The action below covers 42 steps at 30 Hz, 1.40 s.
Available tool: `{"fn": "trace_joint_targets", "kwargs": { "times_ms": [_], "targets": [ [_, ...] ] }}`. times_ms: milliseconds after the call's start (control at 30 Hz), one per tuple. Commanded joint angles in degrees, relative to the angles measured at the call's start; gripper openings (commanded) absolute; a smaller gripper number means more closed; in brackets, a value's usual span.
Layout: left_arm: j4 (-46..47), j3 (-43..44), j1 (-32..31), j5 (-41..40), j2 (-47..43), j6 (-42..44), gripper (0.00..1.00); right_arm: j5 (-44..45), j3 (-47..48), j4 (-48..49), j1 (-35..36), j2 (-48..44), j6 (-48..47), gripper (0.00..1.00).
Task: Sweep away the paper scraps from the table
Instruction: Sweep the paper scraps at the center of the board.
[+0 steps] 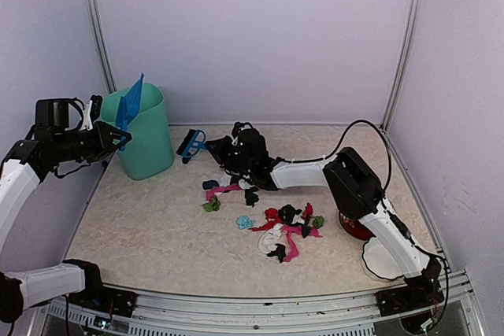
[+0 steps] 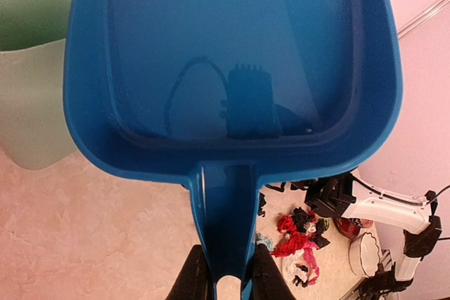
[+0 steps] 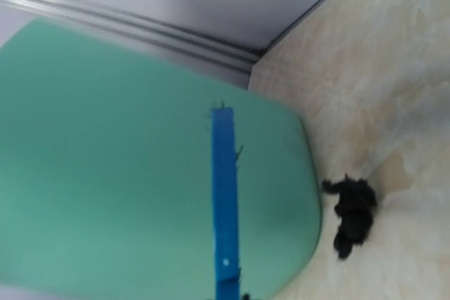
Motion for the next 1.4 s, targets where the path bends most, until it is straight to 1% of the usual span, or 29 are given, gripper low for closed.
{"fn": "trace_joint_targets", "kwargs": {
  "times_ms": [0, 133, 200, 300, 500, 700, 867, 1000, 1133, 1367],
  "targets": [
    [-1.4, -0.2, -0.7, -0.6, -1.6, 1.1, 0.00, 4.3, 12.5, -5.5, 0.9, 7.7, 3.5, 0.00],
    [-2.1, -0.3, -1.4, -0.7, -2.0, 1.3, 0.00, 7.3, 22.9, -10.1, 1.5, 13.9, 4.2, 0.00],
    [-2.6, -0.1, -1.8, -1.1, -2.1, 1.3, 0.00, 8.4, 24.9, -12.2, 1.7, 15.1, 4.2, 0.00],
    [-3.0, 0.0, -2.4, -1.9, -2.4, 1.3, 0.00, 10.7, 25.0, -14.4, 1.8, 15.2, 3.7, 0.00],
    [-3.3, 0.1, -3.2, -2.8, -2.4, 1.3, 0.00, 11.7, 24.6, -19.5, 2.2, 14.3, 1.9, 0.00],
    [-3.5, 0.3, -3.4, -3.0, -2.6, 2.7, 0.00, 11.9, 19.6, -24.3, 1.8, 9.8, -1.1, 0.00],
    [-4.0, 0.5, -3.6, -3.4, -3.0, 2.8, 0.00, 11.8, 11.1, -27.1, 0.7, 1.7, -6.3, 0.00],
    [-4.3, 0.9, -3.6, -3.7, -3.2, 2.9, 0.00, 11.8, -1.2, -26.7, -0.5, -6.8, -10.1, 0.00],
    [-4.4, 1.4, -3.7, -3.8, -2.8, 3.0, 0.00, 10.5, -11.4, -26.9, -1.9, -14.1, -13.2, 0.00],
    [-5.0, 1.2, -3.8, -3.7, -2.3, 3.5, 0.00, 9.1, -33.2, -22.0, -4.7, -28.1, -16.6, 0.00]
  ]
}}
